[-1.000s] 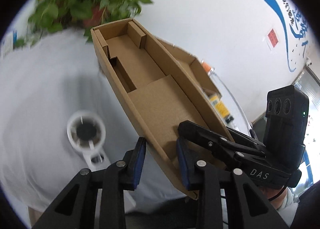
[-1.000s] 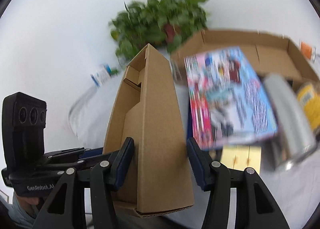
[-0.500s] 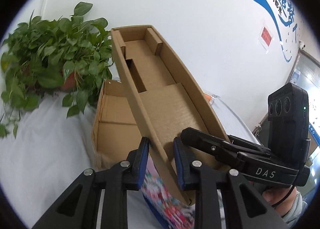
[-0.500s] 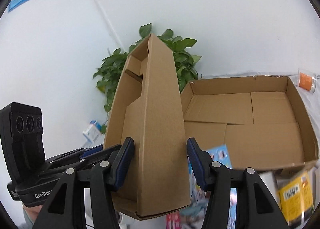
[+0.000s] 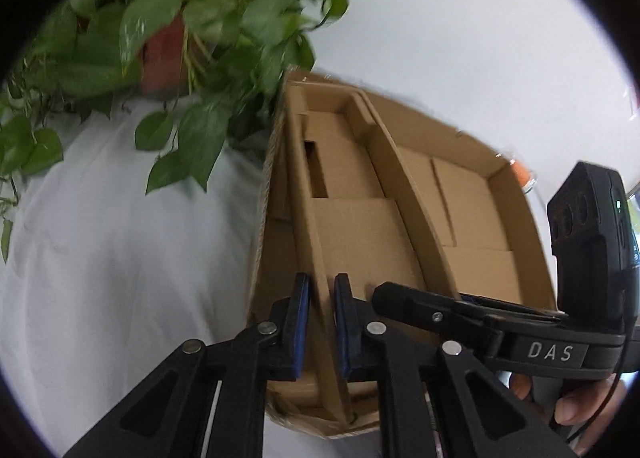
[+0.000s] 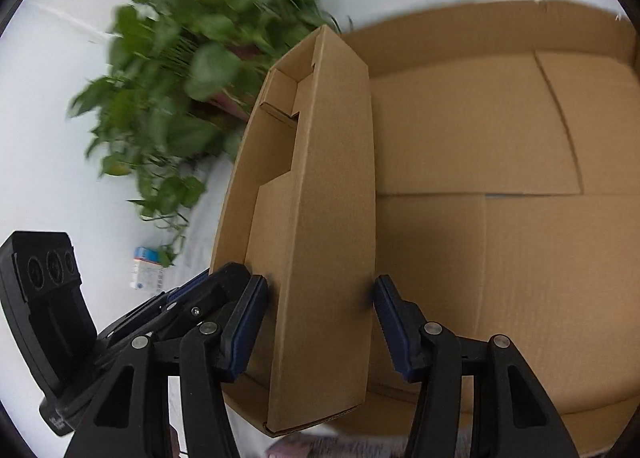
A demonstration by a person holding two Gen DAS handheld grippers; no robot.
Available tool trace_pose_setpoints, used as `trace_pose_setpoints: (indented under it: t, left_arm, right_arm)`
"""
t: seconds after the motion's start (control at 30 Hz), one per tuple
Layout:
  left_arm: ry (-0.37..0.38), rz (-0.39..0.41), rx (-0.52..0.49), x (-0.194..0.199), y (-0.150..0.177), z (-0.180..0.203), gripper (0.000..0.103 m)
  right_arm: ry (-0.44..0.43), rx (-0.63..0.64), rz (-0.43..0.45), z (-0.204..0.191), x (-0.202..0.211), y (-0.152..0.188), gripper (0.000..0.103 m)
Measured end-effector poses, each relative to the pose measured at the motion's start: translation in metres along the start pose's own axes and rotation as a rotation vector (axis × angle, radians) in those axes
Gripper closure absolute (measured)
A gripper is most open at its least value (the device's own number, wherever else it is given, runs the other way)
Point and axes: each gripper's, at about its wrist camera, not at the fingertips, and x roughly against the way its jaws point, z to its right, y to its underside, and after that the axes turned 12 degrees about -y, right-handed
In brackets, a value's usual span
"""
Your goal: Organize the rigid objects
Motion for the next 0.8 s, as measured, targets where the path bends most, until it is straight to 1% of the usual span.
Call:
trace_pose_setpoints:
  t: [0.03,0.07,0.1,0.13,0.17,0.23,0.27,0.3,0.33,0.37,0.4,0.43,0.47,0.53,0.6,0.63,0.67,0.7,0.73,0.77,0.8]
  left_arm:
    - [-0.011,-0.008,0.003,-0.005,0.003,-0.003,0.094]
    - [-0.017,-0.009,0.002,-0.007,0.005,-0.005,0.095]
    - [-0.005,-0.013,0.006,-0.009,0.008,-0.009,0.095]
    - [0.006,-0.008,0.013,-0.008,0.011,-0.014,0.095]
    - [0.004,0.000,0.010,-0.006,0.014,-0.017,0.096]
    - [-0.007,0.035,-0.002,0.004,0.021,-0.023,0.096]
    - [-0.005,0.050,-0.005,0.009,0.025,-0.025,0.096]
    - [0.005,0.060,-0.005,0.014,0.026,-0.028,0.096]
    - [0.006,0.077,-0.003,0.019,0.031,-0.031,0.096]
    - [-0.003,0.089,0.000,0.023,0.033,-0.033,0.096]
    - [-0.008,0.097,0.003,0.026,0.033,-0.036,0.096]
    - [-0.003,0.099,-0.004,0.027,0.037,-0.037,0.096]
    - [-0.001,0.093,-0.011,0.028,0.038,-0.038,0.096]
    - [-0.008,0.091,-0.038,0.027,0.041,-0.038,0.096]
    - [0.009,0.103,-0.061,0.030,0.047,-0.034,0.094]
    - [0.008,0.104,-0.068,0.033,0.051,-0.031,0.088]
    - [0.008,0.107,-0.076,0.037,0.054,-0.028,0.080]
    - [0.012,0.108,-0.085,0.042,0.060,-0.025,0.076]
    - [0.020,0.112,-0.094,0.050,0.068,-0.021,0.065]
    - [0.030,0.119,-0.103,0.058,0.075,-0.018,0.048]
    - [0.041,0.127,-0.105,0.066,0.084,-0.014,0.037]
  right_arm:
    - [0.015,-0.016,-0.026,0.003,-0.012,-0.003,0.049]
    - [0.030,-0.018,-0.060,0.004,-0.024,-0.004,0.049]
    - [0.050,-0.015,-0.100,0.004,-0.037,-0.004,0.049]
    - [0.073,-0.018,-0.119,0.004,-0.045,-0.004,0.046]
    - [0.085,-0.016,-0.130,0.004,-0.049,-0.004,0.038]
    - [0.067,0.016,-0.159,0.002,-0.048,0.000,0.036]
    - [0.070,0.039,-0.162,0.002,-0.046,0.001,0.041]
    - [0.090,0.053,-0.165,0.003,-0.046,0.001,0.061]
    - [0.099,0.055,-0.172,0.010,-0.047,0.010,0.072]
    - [0.102,0.055,-0.185,0.013,-0.049,0.013,0.077]
    - [0.112,0.061,-0.197,0.013,-0.055,0.011,0.077]
    - [0.117,0.072,-0.193,0.017,-0.057,0.021,0.077]
    - [0.133,0.088,-0.186,0.012,-0.061,0.020,0.077]
    - [0.154,0.126,-0.183,0.006,-0.067,0.019,0.071]
    - [0.159,0.153,-0.190,0.002,-0.072,0.021,0.050]
    - [0.141,0.165,-0.193,-0.002,-0.073,0.021,0.045]
    - [0.108,0.166,-0.187,-0.004,-0.069,0.023,0.035]
    - [0.093,0.160,-0.168,-0.006,-0.065,0.023,0.029]
    - [0.104,0.166,-0.124,-0.009,-0.052,0.026,0.027]
    - [0.128,0.187,-0.067,-0.013,-0.035,0.030,0.023]
    - [0.154,0.217,-0.001,-0.017,-0.012,0.037,0.017]
